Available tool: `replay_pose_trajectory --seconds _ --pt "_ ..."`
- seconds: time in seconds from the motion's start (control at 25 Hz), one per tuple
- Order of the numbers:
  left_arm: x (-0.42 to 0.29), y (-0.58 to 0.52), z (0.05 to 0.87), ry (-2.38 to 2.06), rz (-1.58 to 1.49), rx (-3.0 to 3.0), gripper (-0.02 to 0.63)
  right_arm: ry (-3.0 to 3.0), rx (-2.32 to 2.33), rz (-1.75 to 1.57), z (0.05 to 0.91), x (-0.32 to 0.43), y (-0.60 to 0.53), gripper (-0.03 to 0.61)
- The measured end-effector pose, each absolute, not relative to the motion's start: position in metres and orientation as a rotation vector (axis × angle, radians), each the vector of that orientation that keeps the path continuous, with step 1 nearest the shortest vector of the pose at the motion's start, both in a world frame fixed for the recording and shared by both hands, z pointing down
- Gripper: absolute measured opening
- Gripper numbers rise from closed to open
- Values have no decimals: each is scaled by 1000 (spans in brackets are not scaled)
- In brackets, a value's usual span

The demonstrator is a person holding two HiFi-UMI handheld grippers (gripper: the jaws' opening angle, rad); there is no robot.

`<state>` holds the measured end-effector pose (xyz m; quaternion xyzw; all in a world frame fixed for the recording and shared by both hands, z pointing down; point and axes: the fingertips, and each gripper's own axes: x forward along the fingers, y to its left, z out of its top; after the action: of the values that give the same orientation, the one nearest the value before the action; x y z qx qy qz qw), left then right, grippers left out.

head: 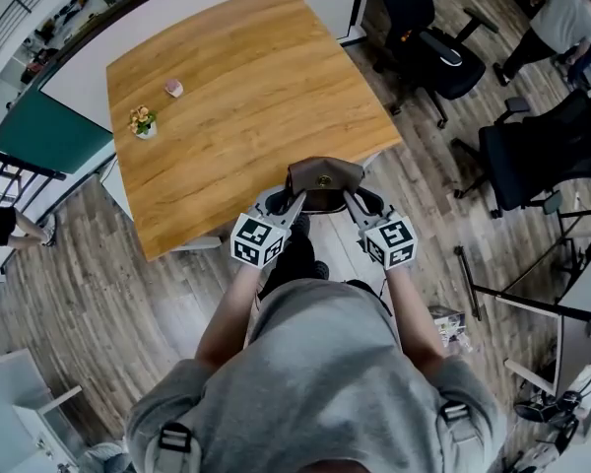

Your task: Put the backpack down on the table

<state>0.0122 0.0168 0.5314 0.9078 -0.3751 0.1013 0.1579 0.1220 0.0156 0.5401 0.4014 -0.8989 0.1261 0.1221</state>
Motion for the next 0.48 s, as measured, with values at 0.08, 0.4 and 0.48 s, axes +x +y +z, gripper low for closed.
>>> replay_pose_trajectory --seconds 0.08,0.4,0.48 --pt "13 5 529 -1067 291 2606 75 -2620 1182 362 538 123 6 82" --pt "17 -37 525 -1032 291 2634 74 -2607 1225 346 534 127 -33 83" --pt "17 -47 525 -1029 294 2638 74 -2607 1233 346 533 127 -42 83"
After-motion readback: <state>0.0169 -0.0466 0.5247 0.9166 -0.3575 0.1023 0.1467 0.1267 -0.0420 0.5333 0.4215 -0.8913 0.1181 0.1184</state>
